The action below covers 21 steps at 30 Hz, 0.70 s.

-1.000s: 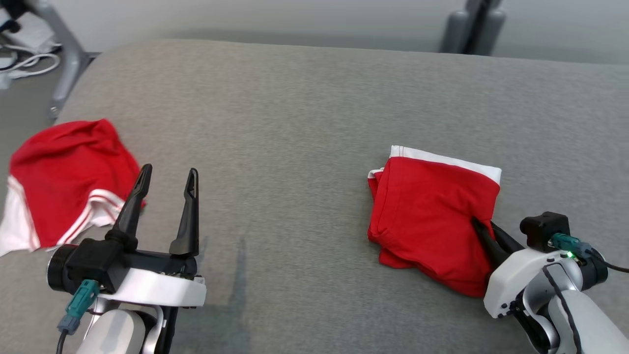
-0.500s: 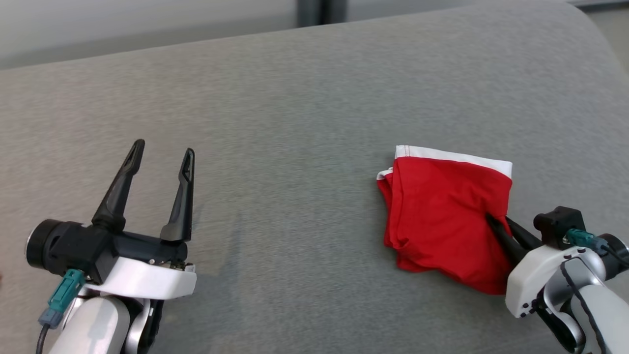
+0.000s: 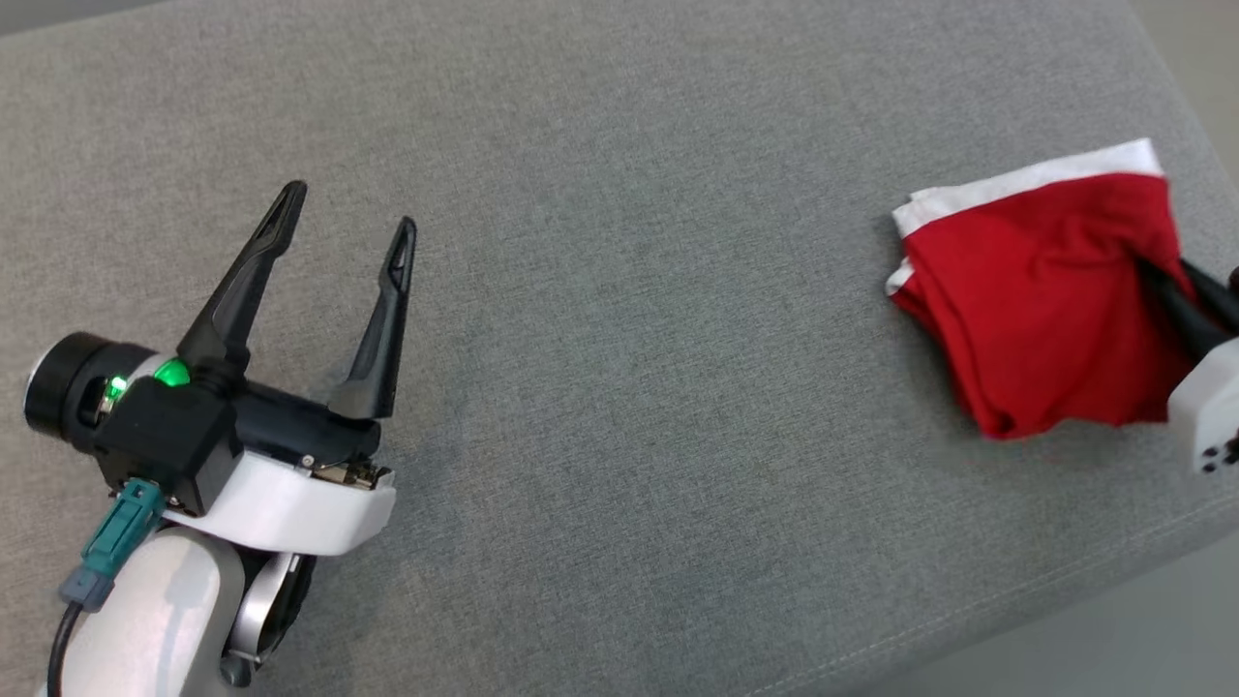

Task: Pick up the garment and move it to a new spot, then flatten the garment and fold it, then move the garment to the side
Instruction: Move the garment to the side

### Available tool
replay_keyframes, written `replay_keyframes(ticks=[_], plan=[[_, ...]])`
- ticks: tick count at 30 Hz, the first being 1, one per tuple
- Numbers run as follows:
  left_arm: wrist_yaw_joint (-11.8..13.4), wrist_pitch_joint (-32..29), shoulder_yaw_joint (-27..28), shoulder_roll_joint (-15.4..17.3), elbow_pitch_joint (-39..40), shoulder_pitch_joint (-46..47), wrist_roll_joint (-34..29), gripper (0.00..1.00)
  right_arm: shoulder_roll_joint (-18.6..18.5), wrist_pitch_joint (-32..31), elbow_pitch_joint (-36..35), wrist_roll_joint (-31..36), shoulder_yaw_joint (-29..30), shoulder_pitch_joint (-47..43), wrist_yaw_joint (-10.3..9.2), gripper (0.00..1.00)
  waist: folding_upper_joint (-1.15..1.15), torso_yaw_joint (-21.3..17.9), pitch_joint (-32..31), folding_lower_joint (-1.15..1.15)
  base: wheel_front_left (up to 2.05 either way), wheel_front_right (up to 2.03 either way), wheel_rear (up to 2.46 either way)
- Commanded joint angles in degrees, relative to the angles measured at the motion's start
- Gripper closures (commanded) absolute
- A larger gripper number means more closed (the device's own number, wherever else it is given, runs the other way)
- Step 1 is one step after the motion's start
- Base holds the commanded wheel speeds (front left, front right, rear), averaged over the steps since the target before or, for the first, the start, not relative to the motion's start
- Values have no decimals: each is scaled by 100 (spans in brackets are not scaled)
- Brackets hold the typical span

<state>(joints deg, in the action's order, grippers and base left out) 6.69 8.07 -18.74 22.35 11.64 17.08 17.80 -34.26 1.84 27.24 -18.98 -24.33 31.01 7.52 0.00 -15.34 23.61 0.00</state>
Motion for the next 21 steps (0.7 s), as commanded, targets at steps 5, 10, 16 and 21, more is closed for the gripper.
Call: replay_keyframes(ticks=[5, 10, 16, 21], plan=[[-144, -88, -129, 20, 144, 488, -117, 0, -431, 295, 486, 241, -2, 840, -6, 100, 0, 223, 506, 0, 0, 0, 0], [-214, -108, -211, -1, 232, 767, -170, 0, -632, 446, 1043, 220, 112, 1317, -6, 100, 0, 405, 793, 0, 0, 0, 0], [-210, -66, -223, 11, 239, 921, -211, 0, -559, 641, 1661, 142, 254, 1642, -6, 76, 0, 467, 1004, 0, 0, 0, 0], [-191, -51, -217, 34, 197, 956, -197, 0, -329, 743, 2234, -27, 576, 1760, -6, 0, 0, 457, 1028, 0, 0, 0, 0]])
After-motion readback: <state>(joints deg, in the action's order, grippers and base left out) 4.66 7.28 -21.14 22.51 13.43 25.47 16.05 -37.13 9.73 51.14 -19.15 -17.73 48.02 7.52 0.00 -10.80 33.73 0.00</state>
